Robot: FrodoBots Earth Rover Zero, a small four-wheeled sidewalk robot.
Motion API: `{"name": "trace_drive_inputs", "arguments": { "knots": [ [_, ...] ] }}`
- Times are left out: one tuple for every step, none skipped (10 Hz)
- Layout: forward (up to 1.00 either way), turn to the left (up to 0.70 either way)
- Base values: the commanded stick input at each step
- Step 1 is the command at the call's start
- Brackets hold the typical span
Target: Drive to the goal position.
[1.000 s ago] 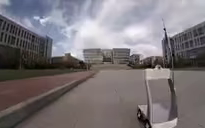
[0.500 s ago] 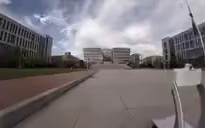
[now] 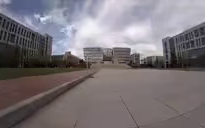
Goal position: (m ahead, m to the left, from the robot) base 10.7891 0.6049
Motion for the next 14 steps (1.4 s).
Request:
{"name": "trace_drive_inputs", "arguments": {
  "knots": [
    [0.70, 0.00],
    [0.70, 0.00],
    [0.70, 0.00],
    [0.70, 0.00],
    [0.70, 0.00],
    [0.70, 0.00],
    [0.70, 0.00],
    [0.70, 0.00],
    [0.70, 0.00],
    [0.70, 0.00],
    [0.70, 0.00],
    [0.70, 0.00],
    [0.70, 0.00],
    [0.70, 0.00]
  ]
}}
